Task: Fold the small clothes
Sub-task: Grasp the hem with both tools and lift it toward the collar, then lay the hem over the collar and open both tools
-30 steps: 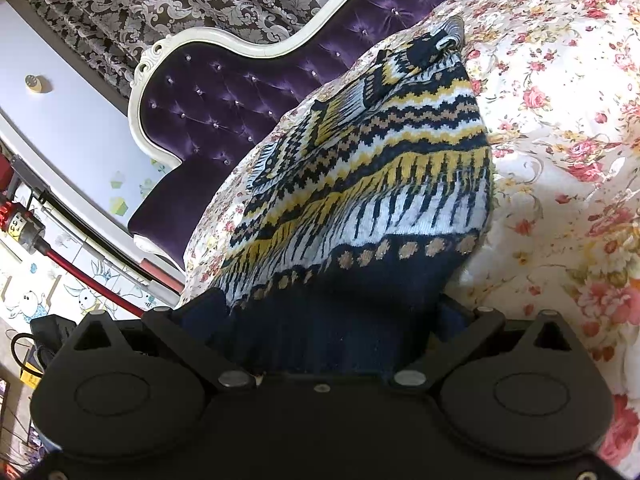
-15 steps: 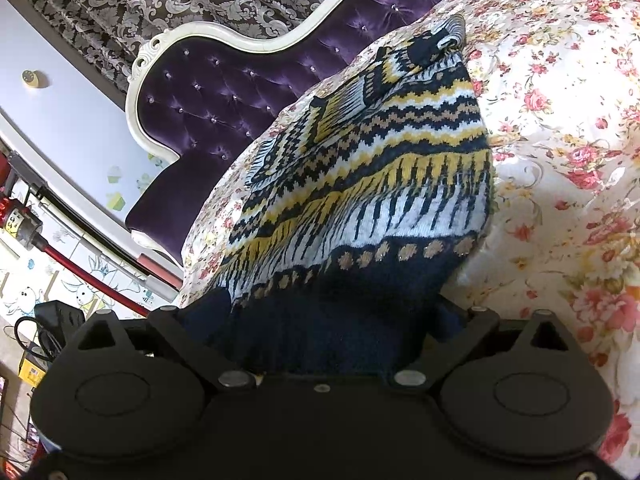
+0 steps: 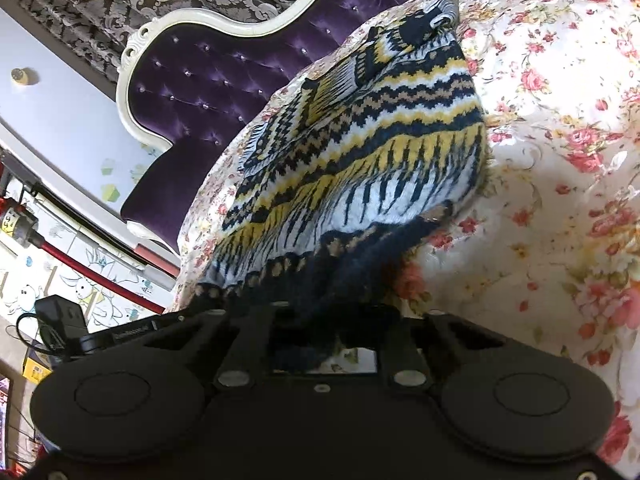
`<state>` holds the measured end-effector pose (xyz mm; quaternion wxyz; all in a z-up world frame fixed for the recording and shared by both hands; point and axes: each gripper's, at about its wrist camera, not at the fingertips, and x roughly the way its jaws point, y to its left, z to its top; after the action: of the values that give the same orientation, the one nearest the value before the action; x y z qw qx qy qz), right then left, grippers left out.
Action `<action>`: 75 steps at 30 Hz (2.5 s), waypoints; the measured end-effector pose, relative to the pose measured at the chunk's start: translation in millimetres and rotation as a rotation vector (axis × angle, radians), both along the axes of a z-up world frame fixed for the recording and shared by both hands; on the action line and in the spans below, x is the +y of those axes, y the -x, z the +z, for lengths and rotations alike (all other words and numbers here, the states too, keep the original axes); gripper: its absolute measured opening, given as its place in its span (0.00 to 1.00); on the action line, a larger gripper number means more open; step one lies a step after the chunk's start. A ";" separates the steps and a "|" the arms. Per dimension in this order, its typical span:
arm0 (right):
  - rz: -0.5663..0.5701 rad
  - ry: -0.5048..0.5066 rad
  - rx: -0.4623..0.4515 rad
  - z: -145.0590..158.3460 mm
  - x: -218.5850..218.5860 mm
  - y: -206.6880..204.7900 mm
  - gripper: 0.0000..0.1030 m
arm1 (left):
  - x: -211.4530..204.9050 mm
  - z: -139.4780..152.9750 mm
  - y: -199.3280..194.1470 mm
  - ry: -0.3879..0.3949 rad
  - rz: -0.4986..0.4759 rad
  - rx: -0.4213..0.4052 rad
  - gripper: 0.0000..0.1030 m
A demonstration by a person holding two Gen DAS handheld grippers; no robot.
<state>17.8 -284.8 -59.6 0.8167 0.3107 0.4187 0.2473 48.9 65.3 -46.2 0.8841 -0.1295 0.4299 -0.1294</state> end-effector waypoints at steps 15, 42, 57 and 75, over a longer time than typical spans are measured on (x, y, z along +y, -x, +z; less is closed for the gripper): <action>0.001 -0.126 -0.141 71.8 -22.6 -32.4 0.16 | 10.0 77.8 -23.9 0.164 -0.051 -0.120 0.14; -0.100 -0.118 -0.240 57.7 -24.6 -260.7 0.12 | 11.6 86.6 -222.5 0.118 0.056 -0.247 0.09; -0.157 0.077 -0.133 -16.7 -10.6 -382.2 0.12 | -5.4 2.3 -331.1 0.010 0.131 -0.153 0.14; -0.156 0.196 -0.267 -1.4 -15.2 -359.6 0.88 | -14.7 14.9 -298.4 -0.226 0.103 -0.209 0.80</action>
<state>377.4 -300.0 -61.0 0.9082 0.2257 0.3030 0.1803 347.4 50.6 -31.3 0.9385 -0.0366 0.3401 -0.0476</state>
